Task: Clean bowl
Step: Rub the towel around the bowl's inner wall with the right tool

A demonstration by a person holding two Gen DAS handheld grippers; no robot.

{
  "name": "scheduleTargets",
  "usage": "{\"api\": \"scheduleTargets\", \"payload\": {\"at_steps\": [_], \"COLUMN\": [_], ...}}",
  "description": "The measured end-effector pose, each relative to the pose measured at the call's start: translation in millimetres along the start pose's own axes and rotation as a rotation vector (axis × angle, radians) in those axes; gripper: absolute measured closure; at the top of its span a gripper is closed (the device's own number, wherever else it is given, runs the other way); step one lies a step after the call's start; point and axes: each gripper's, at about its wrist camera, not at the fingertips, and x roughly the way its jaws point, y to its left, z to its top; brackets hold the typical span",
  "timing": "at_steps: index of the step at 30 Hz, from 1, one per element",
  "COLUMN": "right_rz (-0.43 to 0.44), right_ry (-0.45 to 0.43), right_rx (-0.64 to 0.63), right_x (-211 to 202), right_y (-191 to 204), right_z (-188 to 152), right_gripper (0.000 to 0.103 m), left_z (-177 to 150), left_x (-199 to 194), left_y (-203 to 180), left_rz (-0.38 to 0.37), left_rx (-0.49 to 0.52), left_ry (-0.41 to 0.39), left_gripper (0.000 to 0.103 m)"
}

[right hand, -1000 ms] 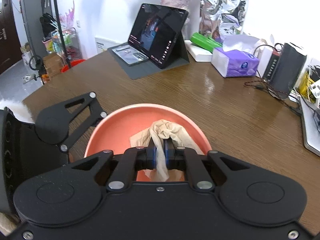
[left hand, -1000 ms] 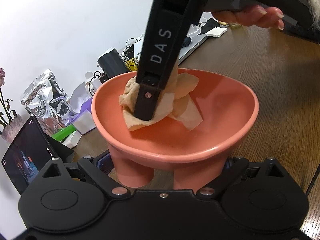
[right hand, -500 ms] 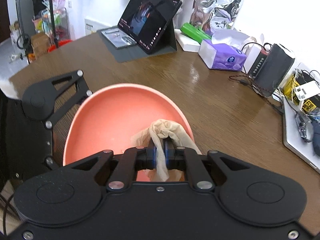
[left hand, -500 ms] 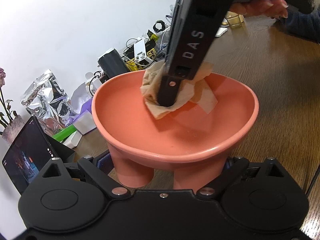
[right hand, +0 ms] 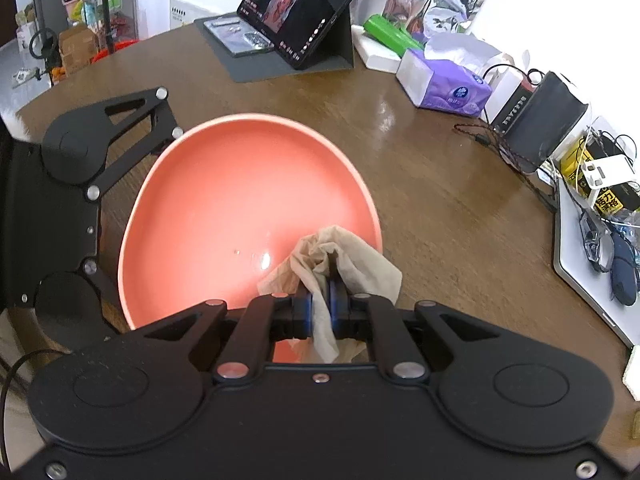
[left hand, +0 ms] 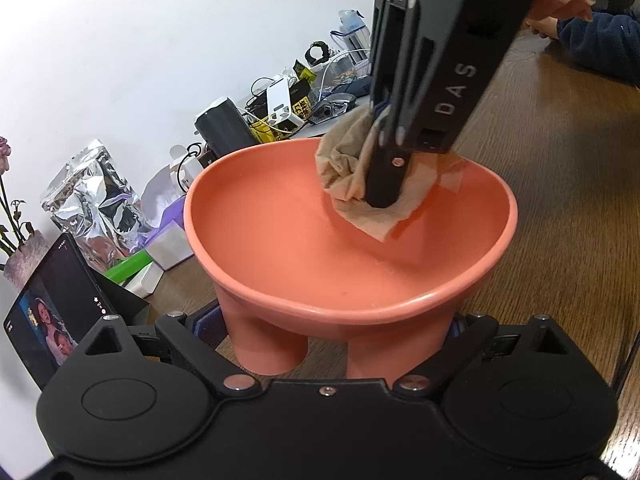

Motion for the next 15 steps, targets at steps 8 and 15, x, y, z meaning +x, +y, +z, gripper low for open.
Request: {"api": "scheduleTargets", "payload": {"at_steps": [8, 15], "right_rz": [0.029, 0.103], "right_ry": [0.072, 0.112], "right_rx": [-0.042, -0.041], "right_x": [0.8, 1.8], "right_y": [8.4, 14.9], "right_z": [-1.1, -1.8], "right_gripper": [0.094, 0.094], "left_z": [-0.1, 1.7], "left_x": [0.5, 1.3], "left_y": [-1.1, -2.8], "left_rz": [0.006, 0.009], "left_rx": [0.001, -0.001], "left_ry": [-0.002, 0.0], "left_gripper": [0.008, 0.008]}}
